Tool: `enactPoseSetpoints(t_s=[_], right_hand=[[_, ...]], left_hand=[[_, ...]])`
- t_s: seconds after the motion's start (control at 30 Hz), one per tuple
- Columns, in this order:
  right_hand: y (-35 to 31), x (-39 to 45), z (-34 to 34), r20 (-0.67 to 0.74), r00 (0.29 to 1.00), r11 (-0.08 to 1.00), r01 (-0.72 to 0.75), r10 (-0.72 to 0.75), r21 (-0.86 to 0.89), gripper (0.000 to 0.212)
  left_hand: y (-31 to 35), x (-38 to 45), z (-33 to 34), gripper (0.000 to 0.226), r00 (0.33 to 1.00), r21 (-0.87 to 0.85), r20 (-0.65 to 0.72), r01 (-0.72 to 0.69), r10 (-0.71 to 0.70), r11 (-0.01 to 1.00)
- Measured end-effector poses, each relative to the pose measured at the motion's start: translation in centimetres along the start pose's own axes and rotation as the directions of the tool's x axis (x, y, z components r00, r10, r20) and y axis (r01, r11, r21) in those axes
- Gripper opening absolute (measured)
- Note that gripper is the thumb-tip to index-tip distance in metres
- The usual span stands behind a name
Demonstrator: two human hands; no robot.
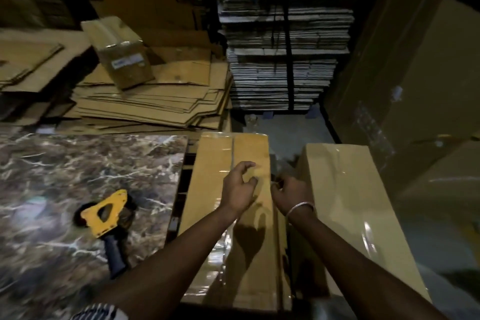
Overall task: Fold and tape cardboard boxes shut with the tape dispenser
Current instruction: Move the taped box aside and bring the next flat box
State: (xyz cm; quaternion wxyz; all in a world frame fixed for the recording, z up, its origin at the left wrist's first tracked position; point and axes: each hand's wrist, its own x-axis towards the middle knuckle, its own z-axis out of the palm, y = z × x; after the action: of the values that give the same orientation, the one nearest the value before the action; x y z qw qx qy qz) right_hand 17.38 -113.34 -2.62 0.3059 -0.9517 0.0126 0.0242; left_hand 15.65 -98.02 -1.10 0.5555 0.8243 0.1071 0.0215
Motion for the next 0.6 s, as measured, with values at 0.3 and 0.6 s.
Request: enactPoseSetpoints(t_s=[0.3,0.6], right_hand=[[-20.1,-4.1,12.3,0.067,0.99,0.99,0.122,-0.126,0.066,0.028],[-38.8,-10.1,26.3,0.246,0.909,0.941,0.313,-0.336,0.129,0.021]], left_hand=[[-9.7,-0.6,-21.5,0.025,0.991,-0.16,-0.13,0.003,-0.024,0.987],[-19.9,-5.9,-42.9,0.028,0.849,-0.248,-0.471,0.135,-0.241,0.959]])
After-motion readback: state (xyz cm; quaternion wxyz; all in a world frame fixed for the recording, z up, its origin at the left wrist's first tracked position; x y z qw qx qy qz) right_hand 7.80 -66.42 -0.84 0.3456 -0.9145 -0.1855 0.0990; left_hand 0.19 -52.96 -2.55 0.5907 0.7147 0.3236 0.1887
